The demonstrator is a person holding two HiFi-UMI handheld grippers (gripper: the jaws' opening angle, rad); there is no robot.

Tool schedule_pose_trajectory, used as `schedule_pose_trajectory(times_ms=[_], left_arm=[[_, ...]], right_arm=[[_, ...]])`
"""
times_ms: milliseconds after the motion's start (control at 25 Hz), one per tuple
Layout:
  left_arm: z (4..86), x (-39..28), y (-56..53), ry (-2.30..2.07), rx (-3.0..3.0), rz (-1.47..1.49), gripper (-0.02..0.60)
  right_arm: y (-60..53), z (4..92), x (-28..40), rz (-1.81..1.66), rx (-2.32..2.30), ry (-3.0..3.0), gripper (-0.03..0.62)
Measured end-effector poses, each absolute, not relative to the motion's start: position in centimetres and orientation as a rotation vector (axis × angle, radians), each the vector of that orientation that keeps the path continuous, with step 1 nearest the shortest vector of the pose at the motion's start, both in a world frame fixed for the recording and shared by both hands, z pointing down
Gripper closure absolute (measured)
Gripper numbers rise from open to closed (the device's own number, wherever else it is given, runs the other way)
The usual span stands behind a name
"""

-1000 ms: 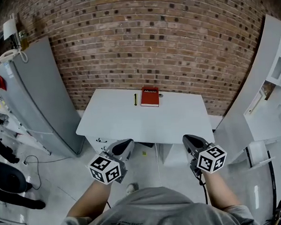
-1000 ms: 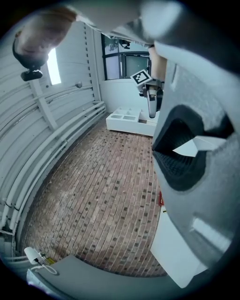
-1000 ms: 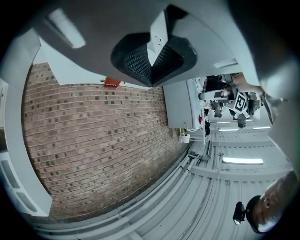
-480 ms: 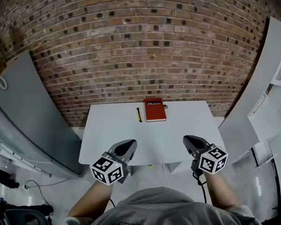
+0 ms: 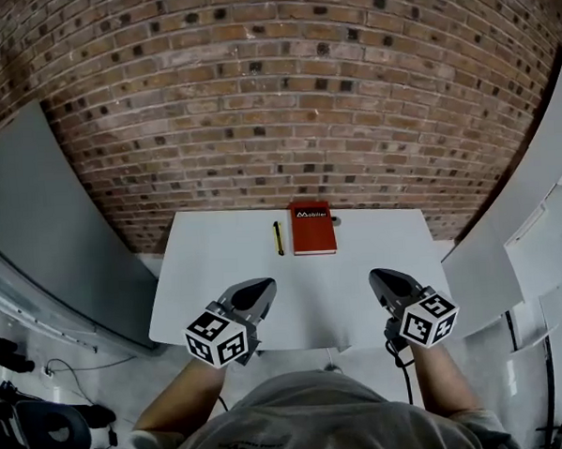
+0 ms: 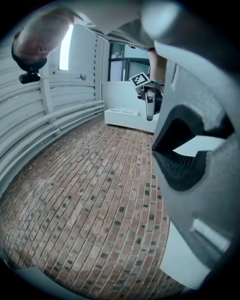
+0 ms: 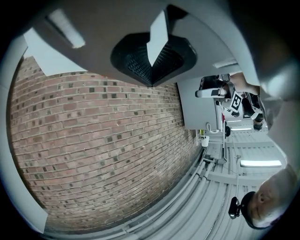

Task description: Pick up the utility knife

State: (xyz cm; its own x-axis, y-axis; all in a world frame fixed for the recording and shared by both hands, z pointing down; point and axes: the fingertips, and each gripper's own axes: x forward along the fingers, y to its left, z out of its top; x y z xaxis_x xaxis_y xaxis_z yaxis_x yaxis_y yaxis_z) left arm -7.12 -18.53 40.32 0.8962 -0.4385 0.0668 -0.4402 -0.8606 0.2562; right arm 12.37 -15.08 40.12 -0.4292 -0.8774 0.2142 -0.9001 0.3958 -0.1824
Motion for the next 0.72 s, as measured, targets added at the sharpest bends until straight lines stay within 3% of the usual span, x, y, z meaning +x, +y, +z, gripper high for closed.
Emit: schedule_pose_trajectory(times_ms=[520, 720], left_arm=[[42.7, 2.9, -28.2, -0.972, 2.651, 0.009, 0.583], [43.1, 3.9, -31.1, -0.967, 2.661, 0.049, 0.583]], right_arm=[[-28.0, 42.3, 23.2, 0.376, 1.382, -2.694, 0.585], [-30.3, 42.9, 23.6, 0.376, 1.385, -2.705, 0.585]])
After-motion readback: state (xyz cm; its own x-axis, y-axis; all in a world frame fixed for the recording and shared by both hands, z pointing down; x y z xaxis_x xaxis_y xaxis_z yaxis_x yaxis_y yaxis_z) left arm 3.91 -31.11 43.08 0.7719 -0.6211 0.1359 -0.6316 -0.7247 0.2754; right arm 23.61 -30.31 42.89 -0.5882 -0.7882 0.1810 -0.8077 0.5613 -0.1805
